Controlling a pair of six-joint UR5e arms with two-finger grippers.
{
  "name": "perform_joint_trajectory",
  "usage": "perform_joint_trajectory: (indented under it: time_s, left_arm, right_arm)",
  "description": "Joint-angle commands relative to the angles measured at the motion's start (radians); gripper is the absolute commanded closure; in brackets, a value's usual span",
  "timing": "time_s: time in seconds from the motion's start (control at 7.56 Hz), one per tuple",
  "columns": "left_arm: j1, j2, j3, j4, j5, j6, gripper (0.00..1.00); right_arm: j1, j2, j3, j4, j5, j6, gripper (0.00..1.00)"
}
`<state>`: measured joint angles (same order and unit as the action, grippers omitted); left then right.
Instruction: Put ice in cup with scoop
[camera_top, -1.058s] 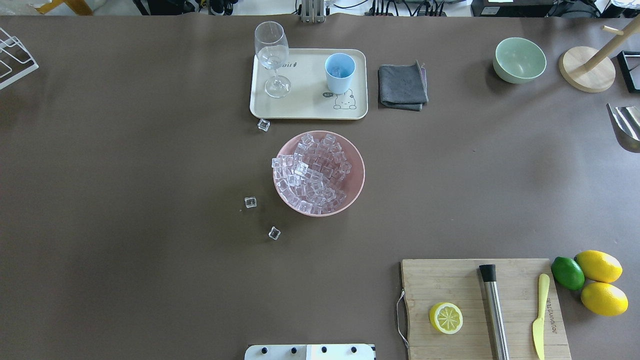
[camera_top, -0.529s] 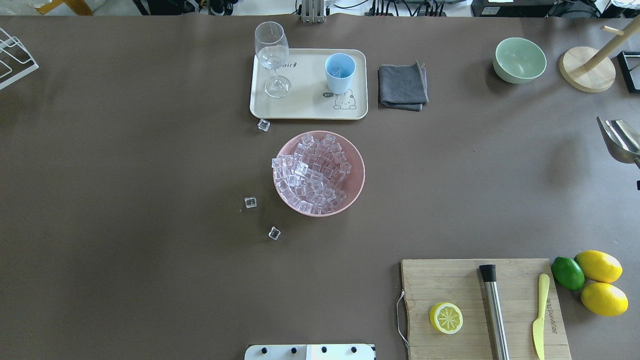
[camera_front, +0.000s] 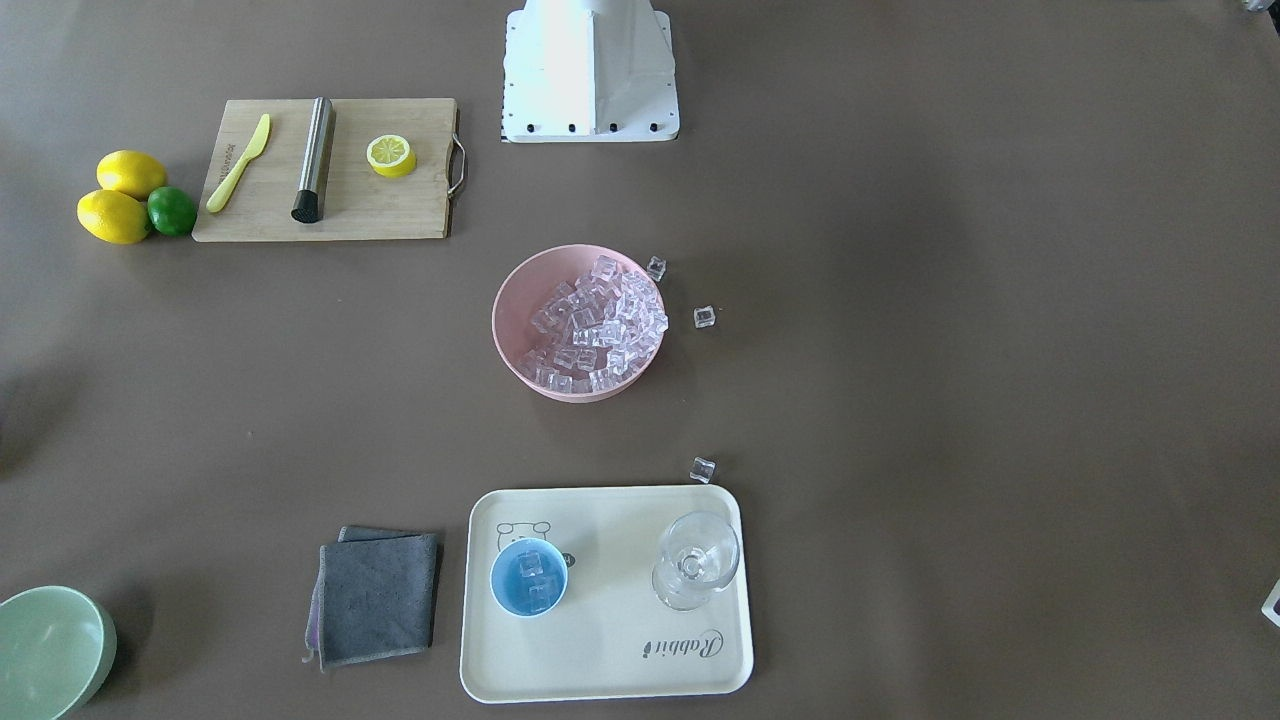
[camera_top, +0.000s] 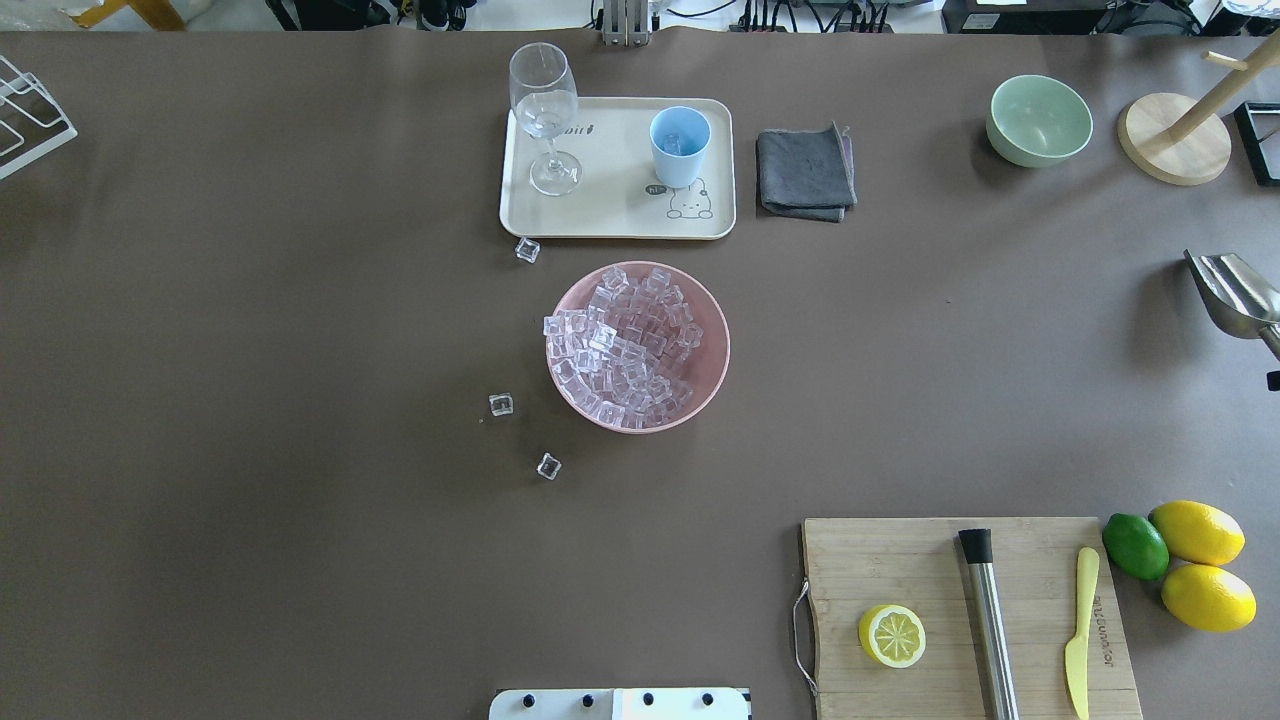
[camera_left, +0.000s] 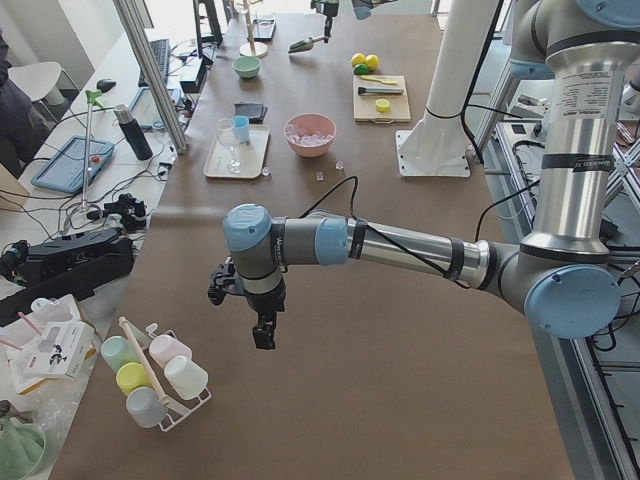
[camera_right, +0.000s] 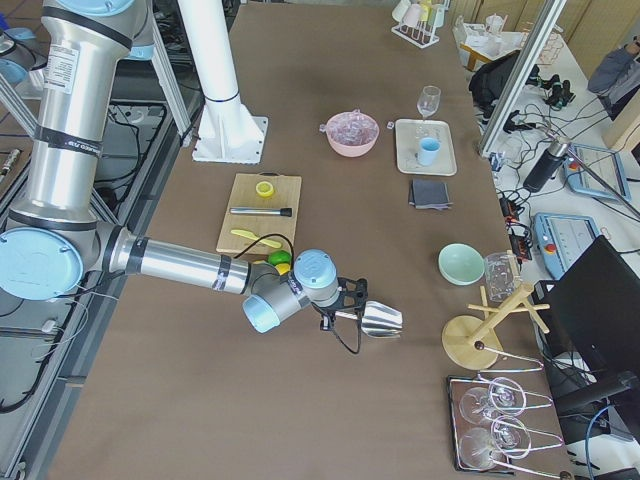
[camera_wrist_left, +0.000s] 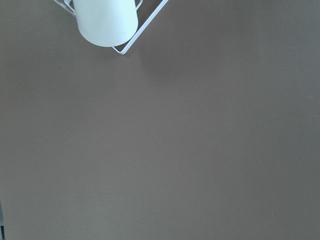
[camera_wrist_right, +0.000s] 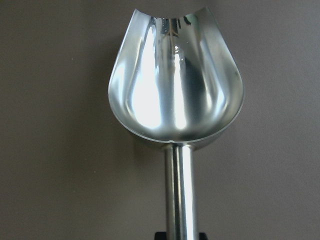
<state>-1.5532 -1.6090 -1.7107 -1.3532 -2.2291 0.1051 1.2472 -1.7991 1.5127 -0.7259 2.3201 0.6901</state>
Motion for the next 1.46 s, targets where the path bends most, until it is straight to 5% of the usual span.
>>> perform_joint_trajectory:
  time_s: [0.0,0.53,1.06,1.32]
  left_arm:
    - [-0.004,0.001,0.003,0.002,-0.087,0.004,0.01]
    - [-0.002,0.001,0.002,-0.004,-0.118,0.008,0.01]
    - [0.002,0.0,0.016,-0.066,-0.119,0.008,0.01]
    - [0.004,0.0,0.011,-0.067,-0.119,0.008,0.01]
  right_arm:
    - [-0.002,0.003,-0.028,0.031,0.013,-0.006,0.01]
    - [0.026,0.001,0.015,-0.036,0.091,-0.053,0.0]
    - [0.266,-0.008,0.269,-0.685,0.105,-0.639,0.0]
    - [0.353,-0.006,0.294,-0.85,0.093,-0.779,0.0]
